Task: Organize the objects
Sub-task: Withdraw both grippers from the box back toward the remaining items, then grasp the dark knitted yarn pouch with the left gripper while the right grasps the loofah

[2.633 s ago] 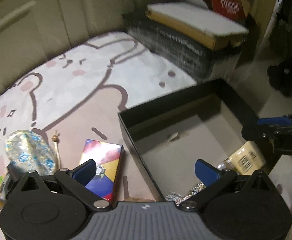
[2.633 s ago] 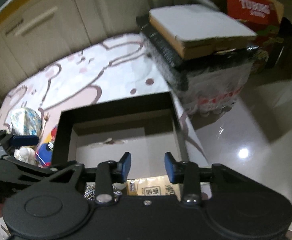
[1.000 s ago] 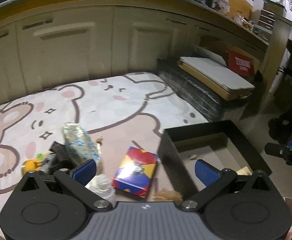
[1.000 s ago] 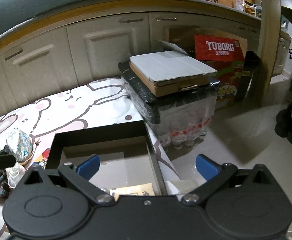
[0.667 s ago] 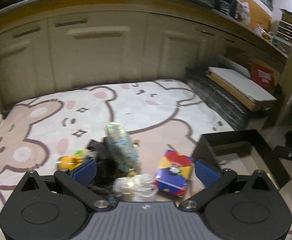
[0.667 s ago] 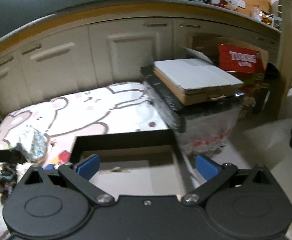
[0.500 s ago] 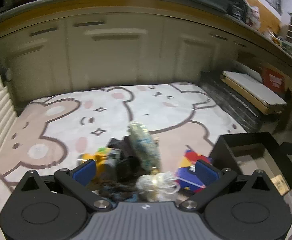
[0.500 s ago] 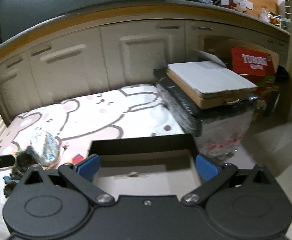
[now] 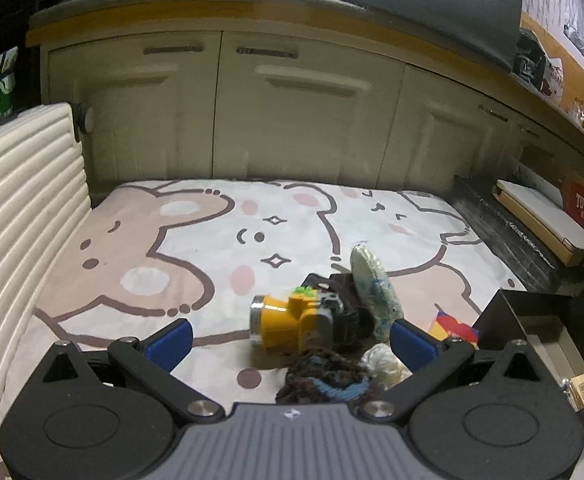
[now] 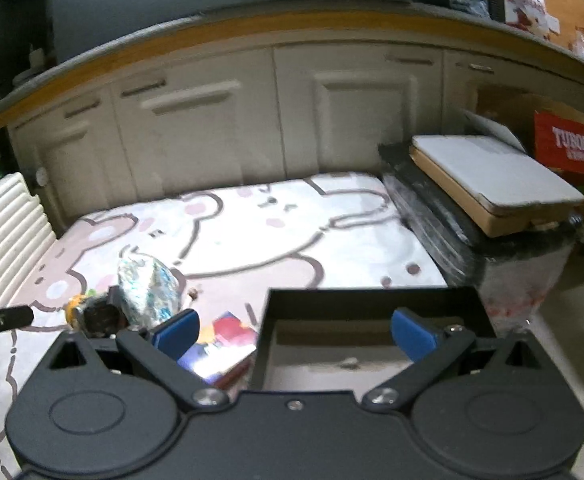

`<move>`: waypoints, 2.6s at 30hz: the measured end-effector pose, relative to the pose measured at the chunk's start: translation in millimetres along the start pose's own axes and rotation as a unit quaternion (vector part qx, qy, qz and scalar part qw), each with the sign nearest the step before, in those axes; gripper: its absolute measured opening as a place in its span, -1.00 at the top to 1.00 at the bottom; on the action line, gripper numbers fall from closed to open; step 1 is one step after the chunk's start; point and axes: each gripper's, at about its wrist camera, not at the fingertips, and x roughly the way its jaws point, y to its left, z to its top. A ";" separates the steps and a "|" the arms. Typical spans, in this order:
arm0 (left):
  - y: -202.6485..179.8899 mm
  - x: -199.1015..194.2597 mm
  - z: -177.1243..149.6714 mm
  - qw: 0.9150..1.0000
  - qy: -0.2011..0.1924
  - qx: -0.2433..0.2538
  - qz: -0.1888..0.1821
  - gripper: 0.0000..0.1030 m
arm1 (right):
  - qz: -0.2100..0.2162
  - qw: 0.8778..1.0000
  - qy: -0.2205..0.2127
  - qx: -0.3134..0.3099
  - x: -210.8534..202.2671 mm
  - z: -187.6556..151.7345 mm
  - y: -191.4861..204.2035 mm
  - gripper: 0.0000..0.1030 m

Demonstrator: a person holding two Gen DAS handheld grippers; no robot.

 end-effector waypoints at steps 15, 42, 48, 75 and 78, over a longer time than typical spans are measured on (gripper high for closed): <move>14.6 13.4 -41.7 0.996 0.035 -0.034 -0.074 -0.80 | 0.070 0.971 0.106 -0.205 40.1 8.8 66.8 -0.74; 6.8 41.2 -62.8 0.994 0.037 -0.014 -0.104 -0.46 | 0.077 0.924 0.218 -0.305 61.3 -37.8 94.6 0.76; 10.8 46.9 -59.7 0.993 0.037 -0.025 -0.109 -0.46 | 0.141 0.932 0.213 -0.256 48.8 -21.8 96.0 0.87; 17.8 33.0 -65.1 0.990 0.054 -0.040 -0.126 0.17 | 0.234 0.903 0.285 -0.220 50.3 -49.5 101.2 0.59; 23.7 26.2 -63.4 0.990 0.055 -0.053 -0.121 0.17 | 0.236 0.896 0.288 -0.242 47.0 -54.7 102.1 0.58</move>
